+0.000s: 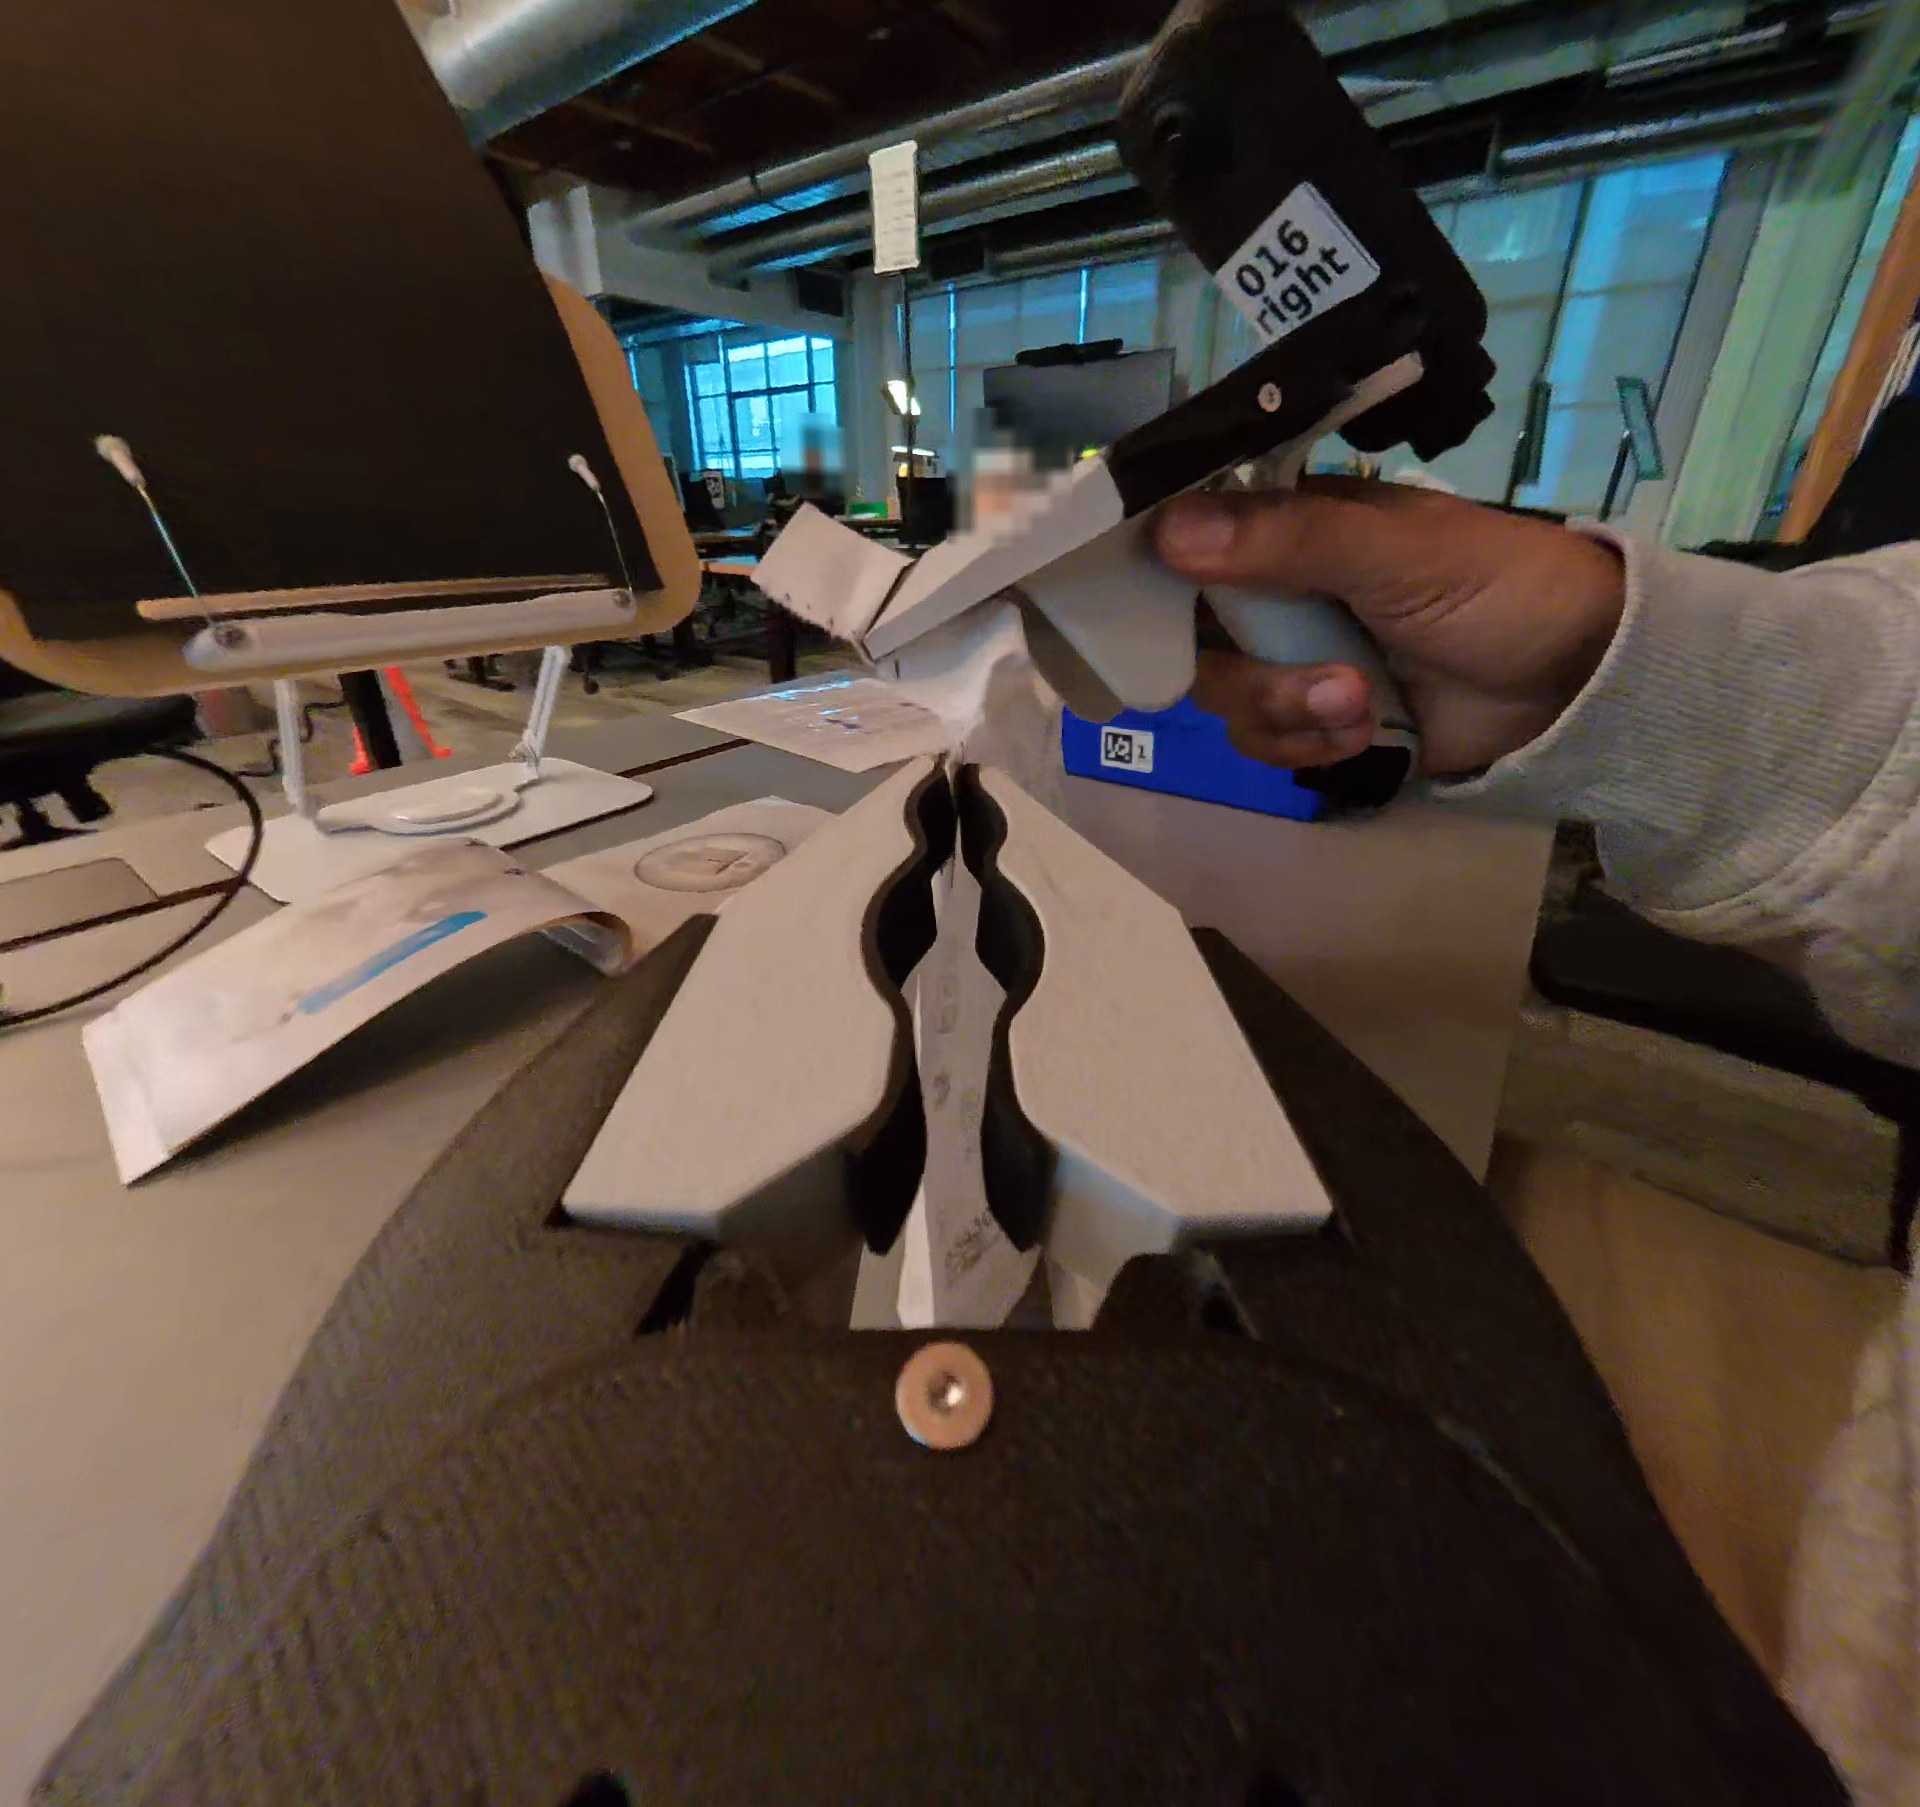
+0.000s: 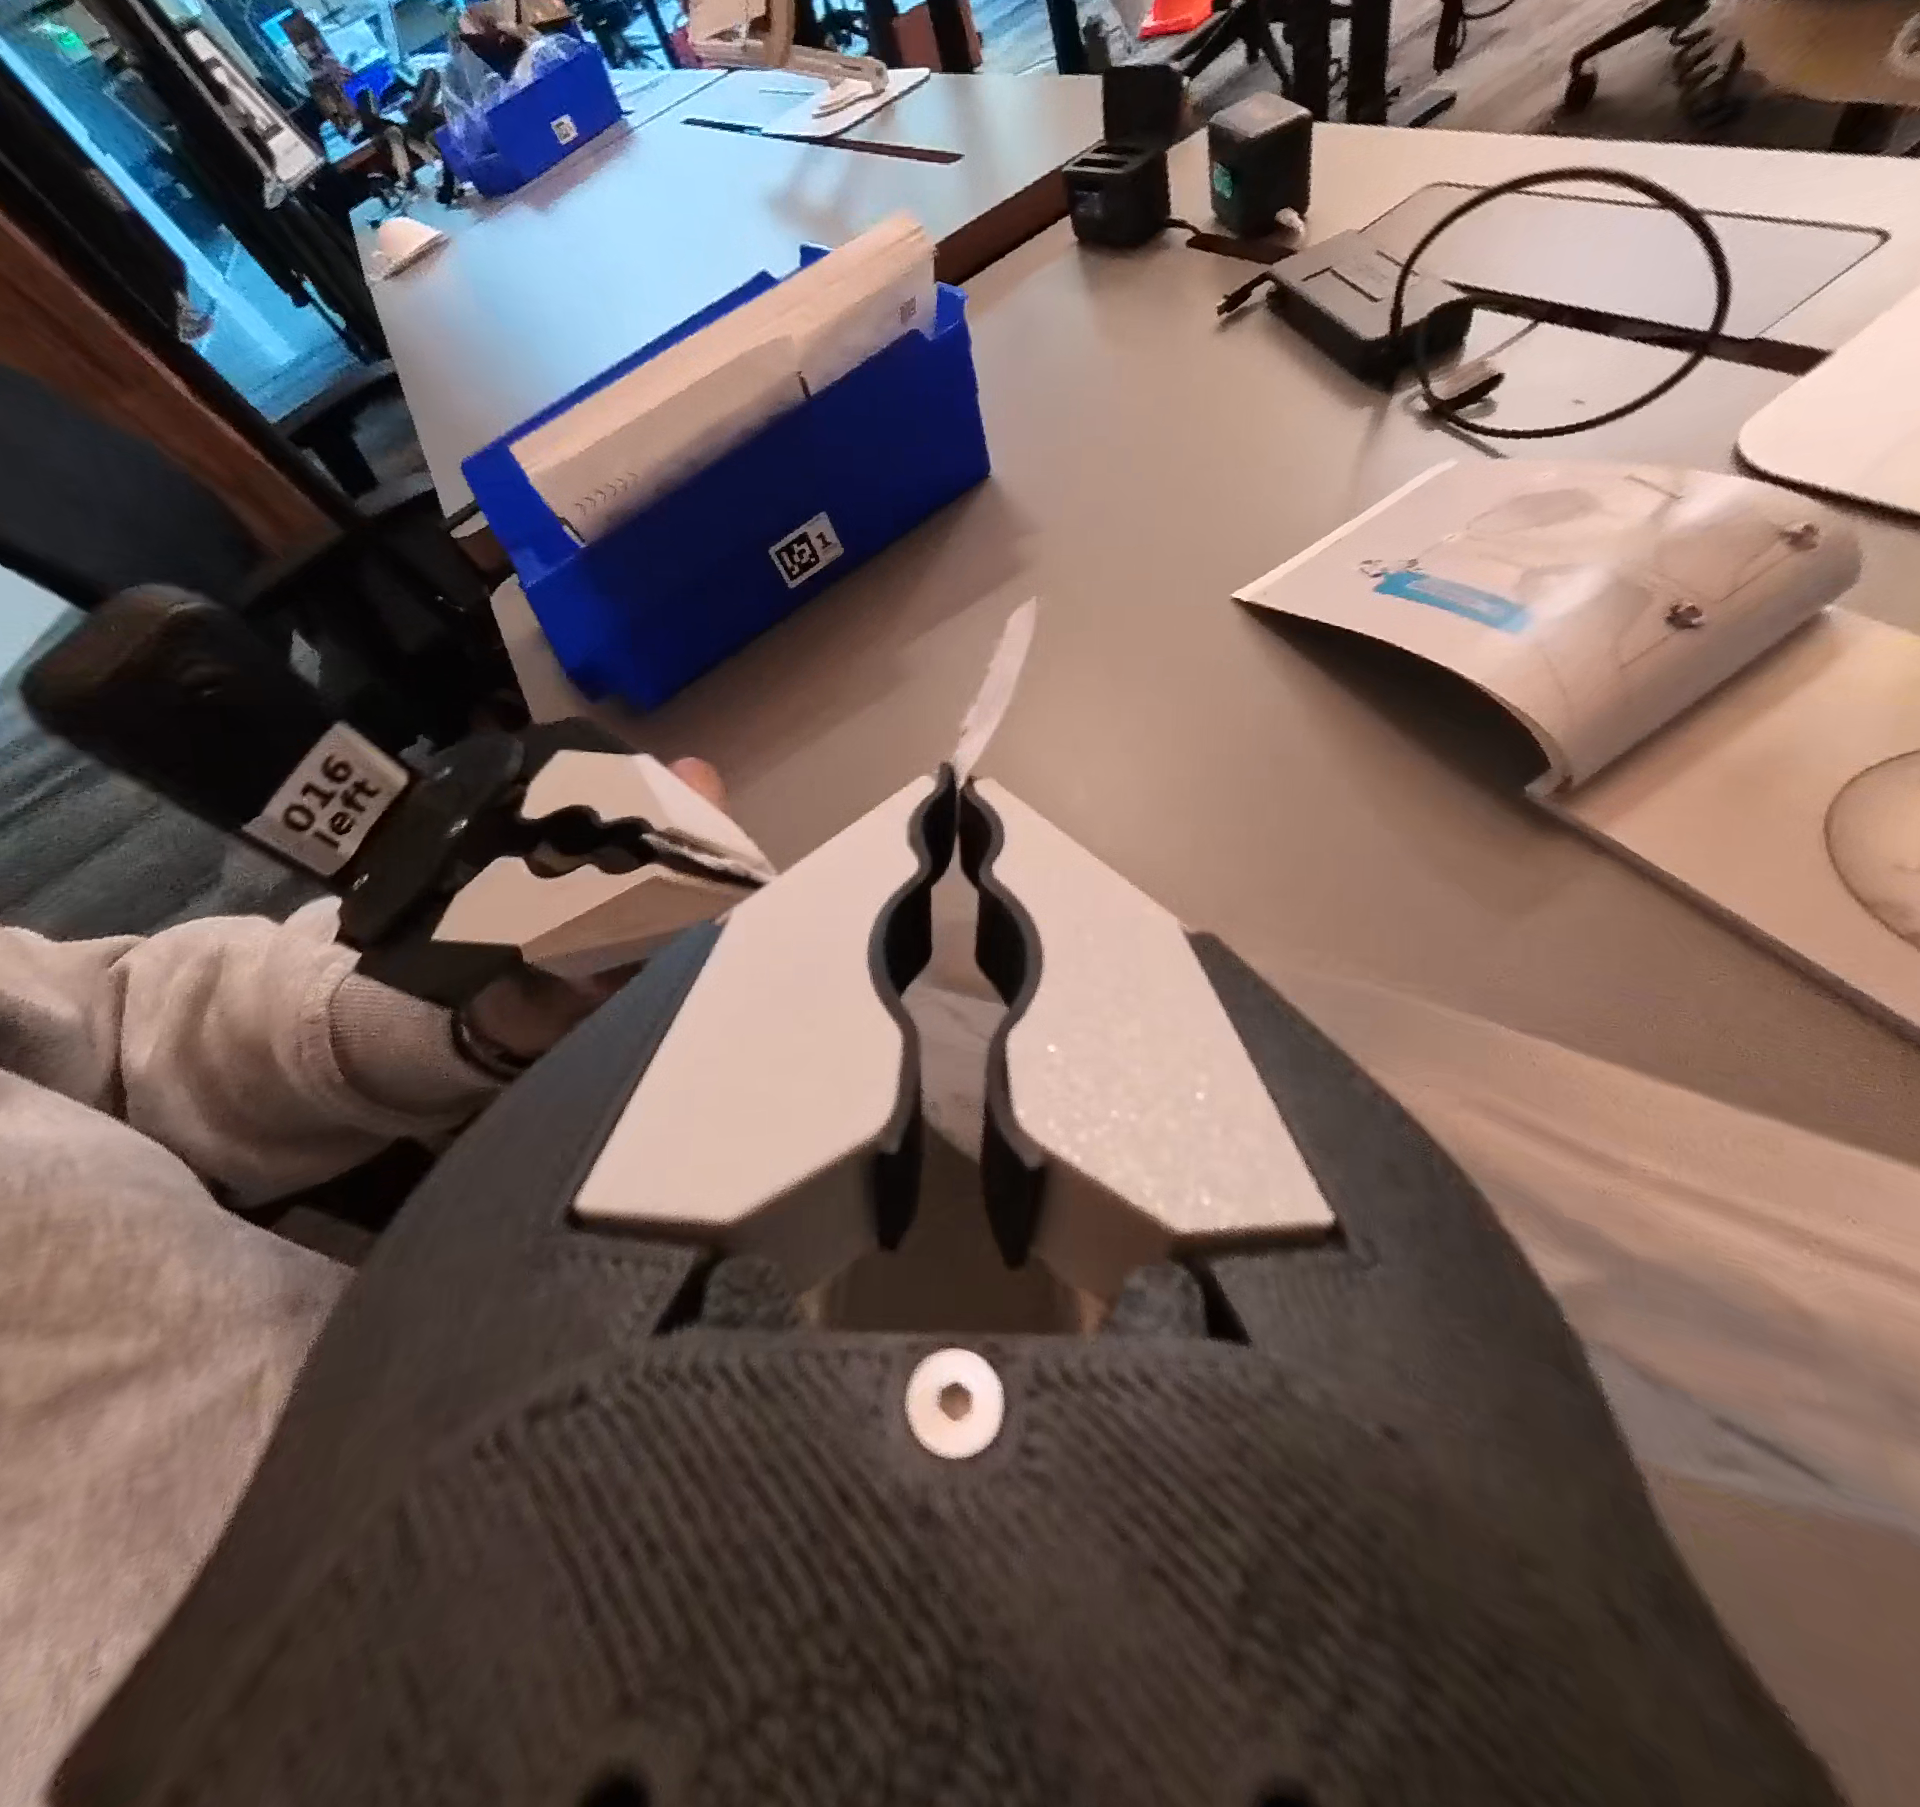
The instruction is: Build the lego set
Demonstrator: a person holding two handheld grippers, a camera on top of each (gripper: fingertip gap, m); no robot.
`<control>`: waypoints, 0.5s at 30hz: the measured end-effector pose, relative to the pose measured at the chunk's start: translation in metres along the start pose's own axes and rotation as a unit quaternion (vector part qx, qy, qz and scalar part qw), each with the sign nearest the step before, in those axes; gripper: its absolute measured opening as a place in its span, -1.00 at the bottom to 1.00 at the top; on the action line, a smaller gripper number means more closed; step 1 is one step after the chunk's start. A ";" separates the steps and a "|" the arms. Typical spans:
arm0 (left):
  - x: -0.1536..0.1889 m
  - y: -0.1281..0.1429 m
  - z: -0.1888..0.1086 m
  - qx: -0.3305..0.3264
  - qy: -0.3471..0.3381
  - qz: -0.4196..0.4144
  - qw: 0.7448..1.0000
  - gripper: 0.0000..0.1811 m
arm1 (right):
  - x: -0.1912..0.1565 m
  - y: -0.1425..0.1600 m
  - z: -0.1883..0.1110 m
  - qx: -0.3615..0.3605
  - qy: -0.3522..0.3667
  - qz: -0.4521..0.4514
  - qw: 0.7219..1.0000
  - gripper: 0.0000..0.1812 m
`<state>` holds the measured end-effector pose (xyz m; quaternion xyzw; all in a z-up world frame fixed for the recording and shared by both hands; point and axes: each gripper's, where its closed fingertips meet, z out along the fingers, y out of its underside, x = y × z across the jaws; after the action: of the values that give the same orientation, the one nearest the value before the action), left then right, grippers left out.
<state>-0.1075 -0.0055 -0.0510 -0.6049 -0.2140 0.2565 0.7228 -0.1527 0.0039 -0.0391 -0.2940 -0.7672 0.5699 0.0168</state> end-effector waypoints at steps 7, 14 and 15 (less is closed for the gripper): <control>-0.001 0.000 -0.001 0.010 0.000 -0.010 1.000 -1.00 | -0.013 -0.006 -0.005 0.003 -0.056 0.010 0.998 -0.63; -0.002 0.002 -0.002 0.015 0.010 -0.016 1.000 -1.00 | -0.008 0.013 -0.008 -0.083 -0.026 -0.083 0.993 -0.74; -0.002 0.002 -0.002 0.015 0.009 -0.015 1.000 -1.00 | -0.007 0.015 -0.008 -0.096 -0.024 -0.100 0.990 -0.75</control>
<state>-0.1082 -0.0086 -0.0537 -0.5927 -0.2127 0.2439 0.7376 -0.1373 0.0096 -0.0474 -0.2027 -0.8441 0.4957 0.0272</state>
